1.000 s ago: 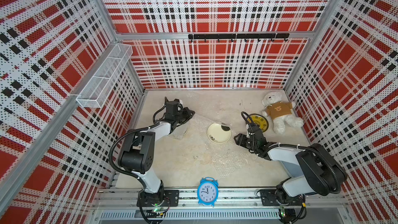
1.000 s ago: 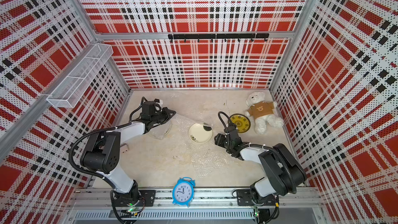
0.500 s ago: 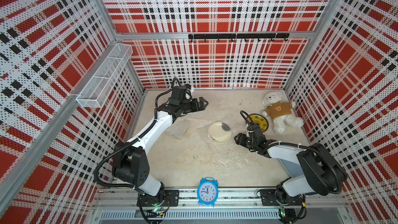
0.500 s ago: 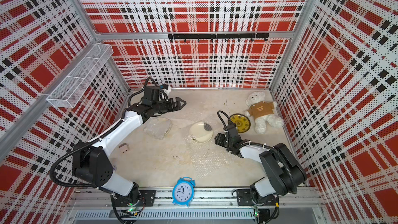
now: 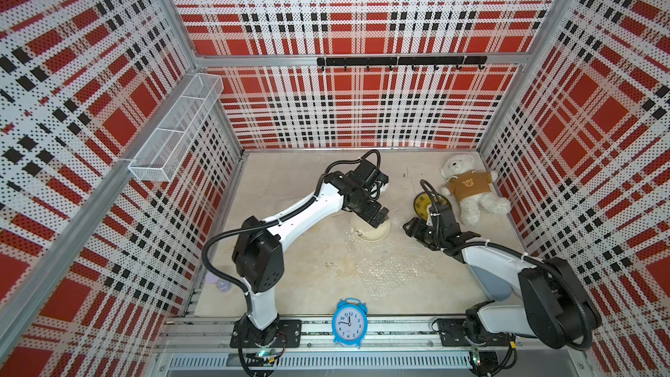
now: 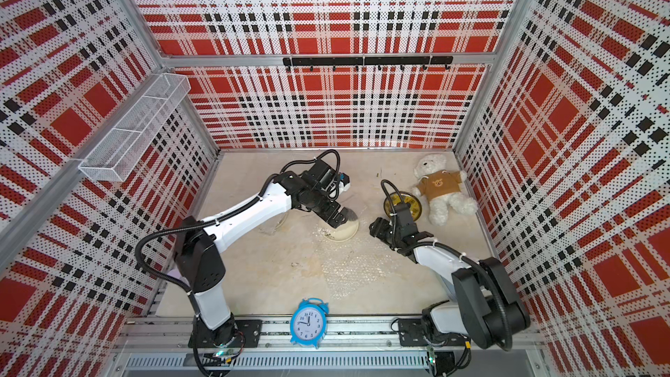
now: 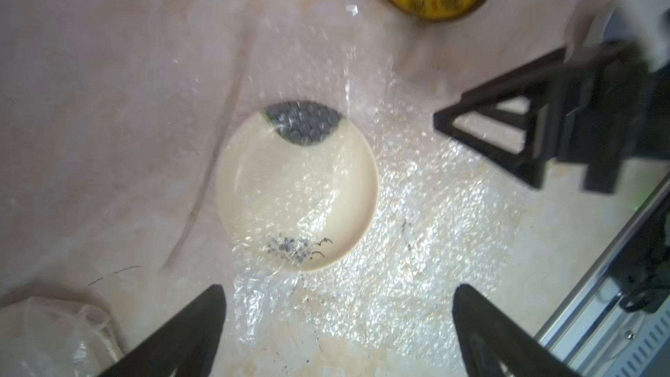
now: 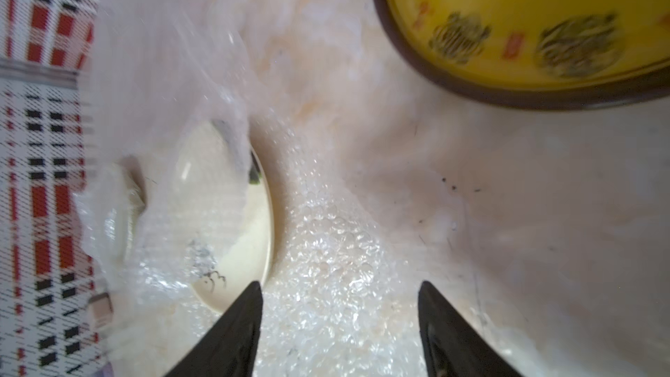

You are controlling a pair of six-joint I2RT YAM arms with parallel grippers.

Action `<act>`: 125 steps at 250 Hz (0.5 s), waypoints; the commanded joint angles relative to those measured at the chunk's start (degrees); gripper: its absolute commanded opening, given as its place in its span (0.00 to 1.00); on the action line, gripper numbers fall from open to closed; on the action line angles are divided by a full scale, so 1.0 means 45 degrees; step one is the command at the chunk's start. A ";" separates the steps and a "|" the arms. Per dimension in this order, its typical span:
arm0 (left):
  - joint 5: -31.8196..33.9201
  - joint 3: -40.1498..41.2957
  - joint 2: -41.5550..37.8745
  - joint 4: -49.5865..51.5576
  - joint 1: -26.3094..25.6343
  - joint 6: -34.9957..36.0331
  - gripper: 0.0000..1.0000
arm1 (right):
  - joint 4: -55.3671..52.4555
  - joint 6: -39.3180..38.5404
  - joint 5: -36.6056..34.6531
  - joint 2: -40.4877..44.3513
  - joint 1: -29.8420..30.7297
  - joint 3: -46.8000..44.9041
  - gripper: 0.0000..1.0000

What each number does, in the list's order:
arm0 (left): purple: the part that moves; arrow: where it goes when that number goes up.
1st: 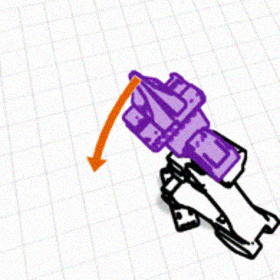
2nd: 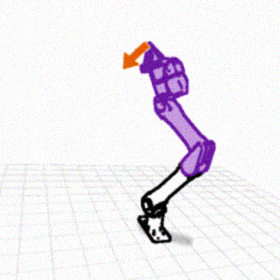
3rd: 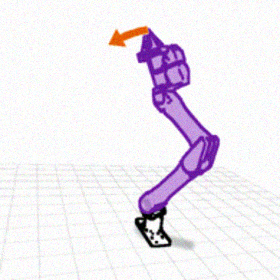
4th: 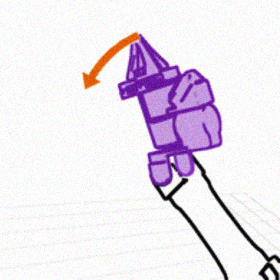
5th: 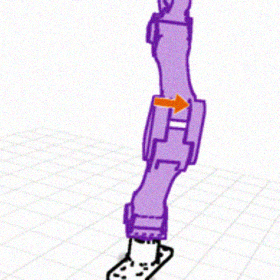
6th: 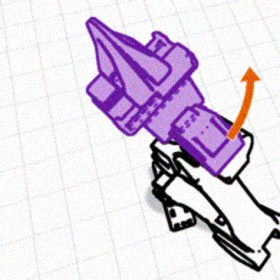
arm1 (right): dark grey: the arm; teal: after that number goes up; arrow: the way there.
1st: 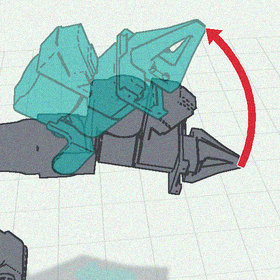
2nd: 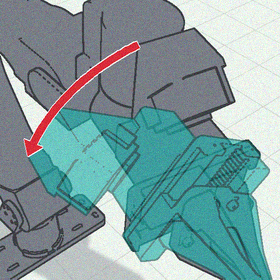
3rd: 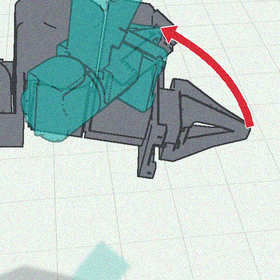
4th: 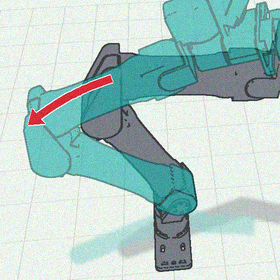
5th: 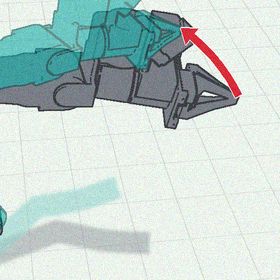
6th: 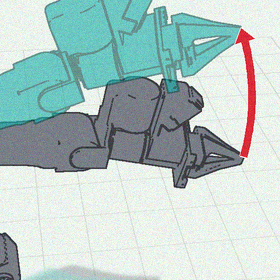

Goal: Unpack dinner plates from bubble wrap
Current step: Unwrap the bubble wrap at the center of the board.

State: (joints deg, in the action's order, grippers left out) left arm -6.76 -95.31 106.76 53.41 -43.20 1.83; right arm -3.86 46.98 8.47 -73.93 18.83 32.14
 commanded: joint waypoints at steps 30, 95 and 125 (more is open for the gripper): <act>0.1094 -0.1230 0.1224 0.0728 -0.0773 0.0651 0.99 | -0.2187 0.0596 0.0200 0.2363 -0.0457 0.0161 0.76; 0.2083 -0.2756 0.2887 0.0864 -0.1529 0.0508 1.00 | -0.1748 0.1185 0.1548 0.2819 -0.0469 -0.0901 0.77; 0.2562 -0.3114 0.3404 0.0826 -0.1651 0.0608 0.99 | -0.0222 0.1855 0.2214 0.2758 -0.0467 -0.1989 0.77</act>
State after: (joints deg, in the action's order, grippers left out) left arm 1.06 -107.00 119.98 55.96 -49.93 3.44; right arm -11.07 51.59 14.26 -61.82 16.80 27.59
